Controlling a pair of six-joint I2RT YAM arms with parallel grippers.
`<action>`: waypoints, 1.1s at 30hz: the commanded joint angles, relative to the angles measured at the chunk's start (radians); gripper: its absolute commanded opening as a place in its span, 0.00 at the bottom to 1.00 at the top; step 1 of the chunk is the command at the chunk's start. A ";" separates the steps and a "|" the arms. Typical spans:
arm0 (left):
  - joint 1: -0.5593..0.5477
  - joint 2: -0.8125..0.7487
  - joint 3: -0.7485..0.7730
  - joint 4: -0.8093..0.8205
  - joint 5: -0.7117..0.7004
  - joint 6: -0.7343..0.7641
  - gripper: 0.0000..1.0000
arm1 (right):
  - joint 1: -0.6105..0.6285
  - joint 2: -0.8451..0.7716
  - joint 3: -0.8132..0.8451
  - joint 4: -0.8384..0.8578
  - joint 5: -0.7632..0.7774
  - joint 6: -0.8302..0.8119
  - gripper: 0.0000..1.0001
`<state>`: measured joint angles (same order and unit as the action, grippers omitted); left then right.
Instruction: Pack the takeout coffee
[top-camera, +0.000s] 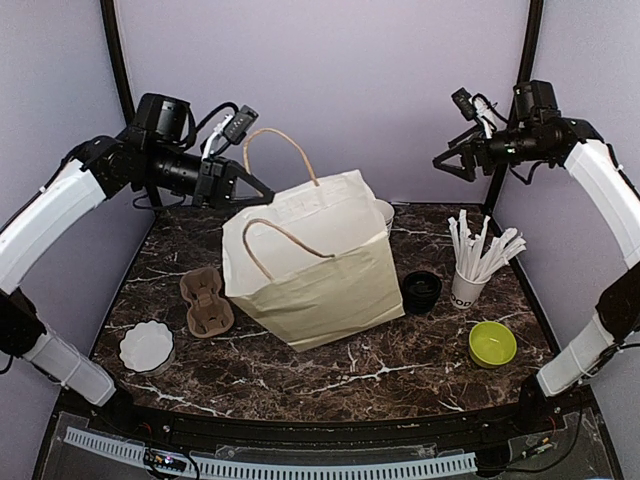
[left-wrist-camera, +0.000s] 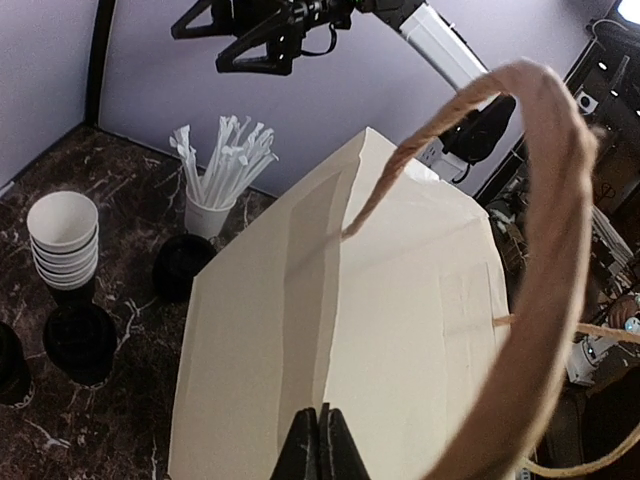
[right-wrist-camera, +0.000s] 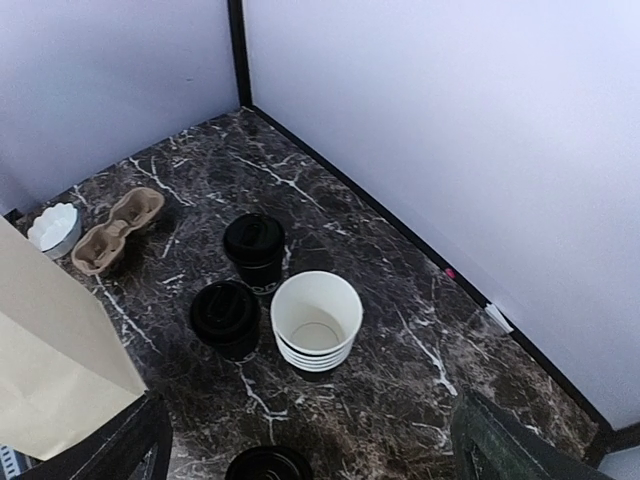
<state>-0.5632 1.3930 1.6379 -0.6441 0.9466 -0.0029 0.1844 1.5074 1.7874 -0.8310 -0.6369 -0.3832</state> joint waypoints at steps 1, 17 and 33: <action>-0.041 0.111 0.061 -0.133 0.013 0.111 0.00 | 0.003 -0.042 -0.026 -0.040 -0.146 -0.045 0.96; -0.076 0.467 0.357 -0.297 -0.186 0.180 0.00 | 0.078 -0.056 -0.134 -0.037 -0.156 -0.072 0.91; -0.079 0.285 0.368 -0.329 -0.627 0.220 0.67 | 0.130 0.022 -0.054 -0.093 -0.180 -0.107 0.90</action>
<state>-0.6334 1.8984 2.0594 -0.9516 0.5285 0.1963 0.3080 1.5211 1.6958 -0.9108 -0.7937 -0.4747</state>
